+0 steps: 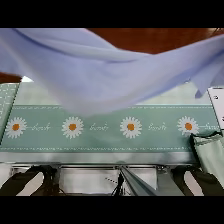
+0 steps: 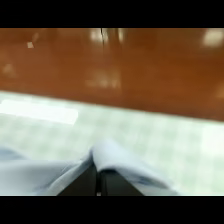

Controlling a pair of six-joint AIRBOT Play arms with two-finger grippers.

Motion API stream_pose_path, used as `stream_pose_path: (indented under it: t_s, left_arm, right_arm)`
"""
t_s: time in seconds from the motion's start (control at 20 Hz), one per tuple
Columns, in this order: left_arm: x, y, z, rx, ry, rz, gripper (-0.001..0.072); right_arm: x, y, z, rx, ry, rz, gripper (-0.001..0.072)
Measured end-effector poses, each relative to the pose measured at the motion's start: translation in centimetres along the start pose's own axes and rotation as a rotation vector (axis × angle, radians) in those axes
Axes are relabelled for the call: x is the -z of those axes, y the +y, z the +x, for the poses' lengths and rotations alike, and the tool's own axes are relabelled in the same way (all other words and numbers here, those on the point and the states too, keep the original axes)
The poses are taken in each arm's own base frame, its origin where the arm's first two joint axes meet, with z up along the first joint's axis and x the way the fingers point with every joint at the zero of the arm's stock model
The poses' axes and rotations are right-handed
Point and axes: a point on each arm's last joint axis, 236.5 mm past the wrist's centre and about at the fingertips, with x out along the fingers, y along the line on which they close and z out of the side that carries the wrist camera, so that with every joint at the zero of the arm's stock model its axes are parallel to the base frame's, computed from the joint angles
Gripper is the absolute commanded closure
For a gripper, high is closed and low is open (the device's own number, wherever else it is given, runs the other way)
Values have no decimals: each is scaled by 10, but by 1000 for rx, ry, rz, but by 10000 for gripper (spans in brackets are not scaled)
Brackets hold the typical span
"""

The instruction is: Fold the shirts.

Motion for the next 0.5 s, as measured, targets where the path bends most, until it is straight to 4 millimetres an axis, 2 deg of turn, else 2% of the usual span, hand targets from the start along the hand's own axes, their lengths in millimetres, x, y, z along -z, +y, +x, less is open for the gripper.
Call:
stream_pose_path:
  t_s: [0.1, 0.25, 0.4, 0.5]
  left_arm:
    - [37, 0, 14, 17, 133, -29, 690]
    - [103, -1, 47, 65, 347, -96, 689]
    - [184, -4, 88, 122, 579, -179, 689]
    - [233, -7, 113, 161, 711, -233, 690]
  right_arm:
    - [27, -6, 3, 14, 129, 21, 689]
    - [65, -16, 17, 8, 321, 61, 689]
    - [106, -26, 50, -21, 505, 101, 689]
    - [136, -30, 83, -38, 615, 115, 689]
